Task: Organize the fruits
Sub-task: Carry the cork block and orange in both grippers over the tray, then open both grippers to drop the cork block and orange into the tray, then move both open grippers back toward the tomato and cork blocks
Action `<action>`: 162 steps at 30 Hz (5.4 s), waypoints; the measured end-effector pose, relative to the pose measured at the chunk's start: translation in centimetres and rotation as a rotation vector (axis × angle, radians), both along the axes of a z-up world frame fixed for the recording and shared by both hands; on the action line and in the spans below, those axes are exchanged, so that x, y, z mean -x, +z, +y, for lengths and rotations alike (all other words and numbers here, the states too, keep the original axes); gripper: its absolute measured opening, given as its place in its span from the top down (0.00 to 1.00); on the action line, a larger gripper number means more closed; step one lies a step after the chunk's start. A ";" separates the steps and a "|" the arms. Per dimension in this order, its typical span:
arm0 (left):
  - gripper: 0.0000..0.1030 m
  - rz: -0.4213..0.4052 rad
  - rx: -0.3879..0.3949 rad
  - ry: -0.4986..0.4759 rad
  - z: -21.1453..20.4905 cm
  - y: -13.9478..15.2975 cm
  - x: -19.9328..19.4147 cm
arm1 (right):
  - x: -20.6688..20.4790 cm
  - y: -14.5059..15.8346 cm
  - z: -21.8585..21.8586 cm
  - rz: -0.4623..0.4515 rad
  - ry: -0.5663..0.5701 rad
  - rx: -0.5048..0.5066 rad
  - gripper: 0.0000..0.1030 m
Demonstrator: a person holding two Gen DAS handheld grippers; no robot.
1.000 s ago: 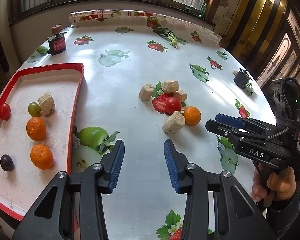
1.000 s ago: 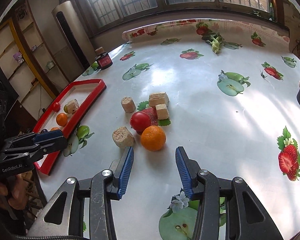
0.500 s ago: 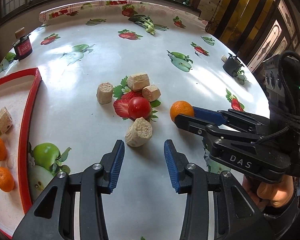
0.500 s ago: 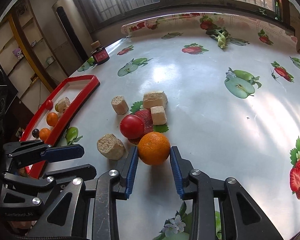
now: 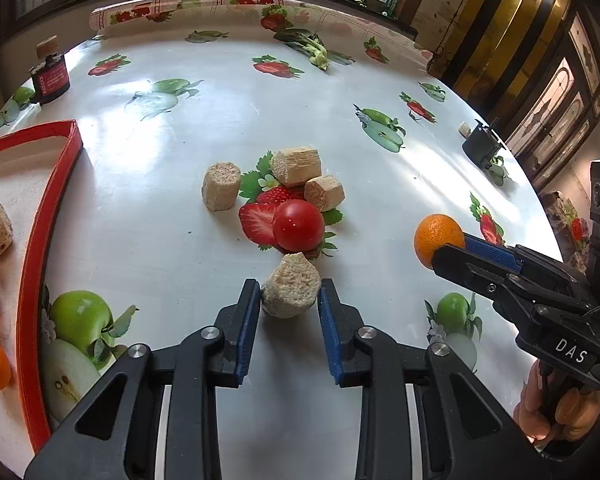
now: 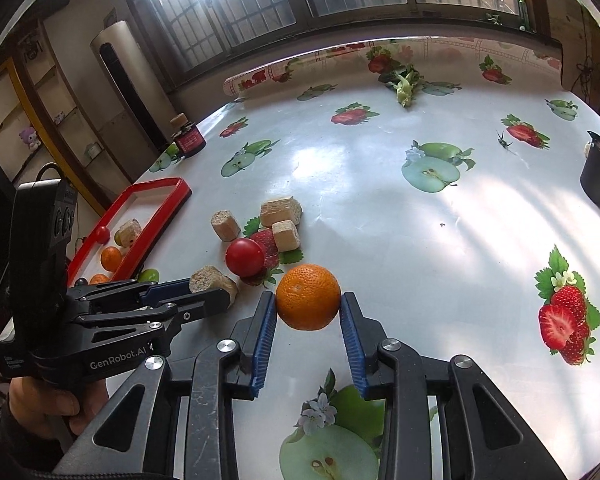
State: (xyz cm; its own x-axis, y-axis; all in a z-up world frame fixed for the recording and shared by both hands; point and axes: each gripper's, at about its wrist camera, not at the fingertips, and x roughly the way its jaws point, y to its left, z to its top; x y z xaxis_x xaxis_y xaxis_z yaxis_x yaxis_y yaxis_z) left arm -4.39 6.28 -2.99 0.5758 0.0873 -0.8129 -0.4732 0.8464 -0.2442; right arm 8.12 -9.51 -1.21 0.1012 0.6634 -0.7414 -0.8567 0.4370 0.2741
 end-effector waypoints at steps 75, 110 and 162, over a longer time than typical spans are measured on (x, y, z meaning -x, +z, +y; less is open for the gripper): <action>0.63 0.021 -0.073 0.241 3.6 0.3 12.4 | 8.8 1.0 3.0 0.021 0.199 -0.022 0.68; 0.63 -0.059 -0.133 0.489 12.1 4.1 25.1 | 21.2 2.4 14.0 0.002 0.506 -0.020 0.68; 0.41 -0.013 -0.136 0.318 7.6 4.0 16.1 | 12.2 0.2 6.7 0.025 0.275 0.014 0.46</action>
